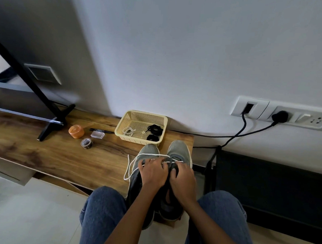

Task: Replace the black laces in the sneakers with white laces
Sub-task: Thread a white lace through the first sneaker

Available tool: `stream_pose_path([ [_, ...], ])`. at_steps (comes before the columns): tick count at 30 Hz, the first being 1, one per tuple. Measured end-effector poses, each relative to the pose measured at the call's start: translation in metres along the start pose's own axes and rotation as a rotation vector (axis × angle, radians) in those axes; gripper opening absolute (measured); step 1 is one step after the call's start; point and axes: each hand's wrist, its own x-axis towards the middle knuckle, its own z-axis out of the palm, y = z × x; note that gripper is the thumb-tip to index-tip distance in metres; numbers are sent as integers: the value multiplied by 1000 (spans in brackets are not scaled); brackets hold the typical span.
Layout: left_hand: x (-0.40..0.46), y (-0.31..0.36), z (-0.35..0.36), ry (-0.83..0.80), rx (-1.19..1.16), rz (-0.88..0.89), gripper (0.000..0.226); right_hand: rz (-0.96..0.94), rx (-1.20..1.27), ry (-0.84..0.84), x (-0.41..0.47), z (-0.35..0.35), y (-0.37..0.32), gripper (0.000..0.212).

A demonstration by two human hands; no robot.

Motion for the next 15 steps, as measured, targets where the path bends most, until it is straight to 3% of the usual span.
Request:
stream_pose_path([
  [9,10,3,3,-77,37,-35,35,-62,-213,-139,31,0,2,22],
  [15,26,3,1,-153,-269,-244,16,-43,-195,-53,36,-3,8,16],
])
